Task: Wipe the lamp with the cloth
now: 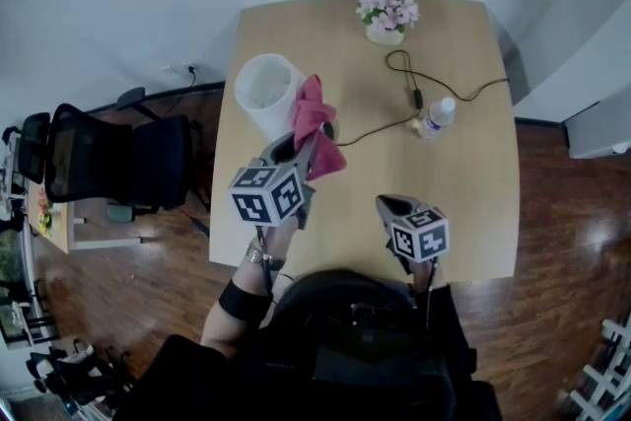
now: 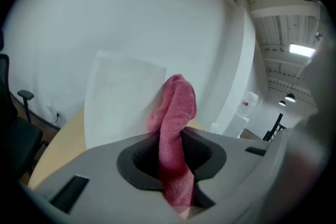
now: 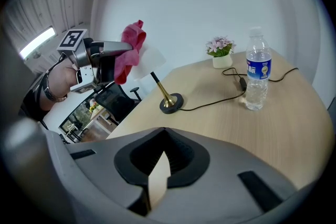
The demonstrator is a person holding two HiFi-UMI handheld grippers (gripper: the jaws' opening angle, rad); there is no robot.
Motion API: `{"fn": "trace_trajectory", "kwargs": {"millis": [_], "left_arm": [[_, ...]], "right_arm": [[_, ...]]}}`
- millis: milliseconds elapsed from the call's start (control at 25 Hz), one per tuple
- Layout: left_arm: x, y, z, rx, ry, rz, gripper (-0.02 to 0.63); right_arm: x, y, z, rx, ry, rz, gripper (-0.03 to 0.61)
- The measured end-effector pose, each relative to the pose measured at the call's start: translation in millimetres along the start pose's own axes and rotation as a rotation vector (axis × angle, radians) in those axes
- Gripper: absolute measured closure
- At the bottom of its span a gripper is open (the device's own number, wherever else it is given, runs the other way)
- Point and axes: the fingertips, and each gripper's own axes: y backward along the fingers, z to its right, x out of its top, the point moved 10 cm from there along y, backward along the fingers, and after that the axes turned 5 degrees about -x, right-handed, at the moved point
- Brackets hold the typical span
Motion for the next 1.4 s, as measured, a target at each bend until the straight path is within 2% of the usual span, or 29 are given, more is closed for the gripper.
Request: {"fn": "trace_trajectory", "kwargs": {"millis": [360,520,640,720,840,1000,1160,1400], "left_arm": [[-63,-25,-22,0.013,0.073,-0.144,0.515],[-91,-28,-34,0.041,0.09,-0.239,0.515],[-103,-25,-37,0.057,0.079,-0.294,0.515],[-104,-17,-31,0.045,0.046,-0.301,0.515],[-93,8,-15,-0.007,-0.048,-0.278,0.515],[-66,50,-13,-0.074,-0.209,-0.203,0.515],[-24,76,-36,-0.151,-0.295,-0.102,0.515],[26,90,-88,-0.253,-0.393,-0.033,0.515]], "right_arm": [[-16,6,2,-0.026,-0.022,-0.016,0.574],[-17,5,-4,-0.017,-0.029,-0.011,0.574],[-17,2,-5,0.01,-0.042,-0.001,0.574],[-22,-3,-7,0.031,-0.055,-0.002,0.574],[-33,-12,-18,0.038,-0.052,-0.019,0.574],[-39,-20,-47,-0.009,-0.042,-0.007,0.574],[-36,-25,-81,-0.1,-0.082,0.05,0.574],[-38,-45,-151,-0.209,-0.135,0.12,0.574]]}}
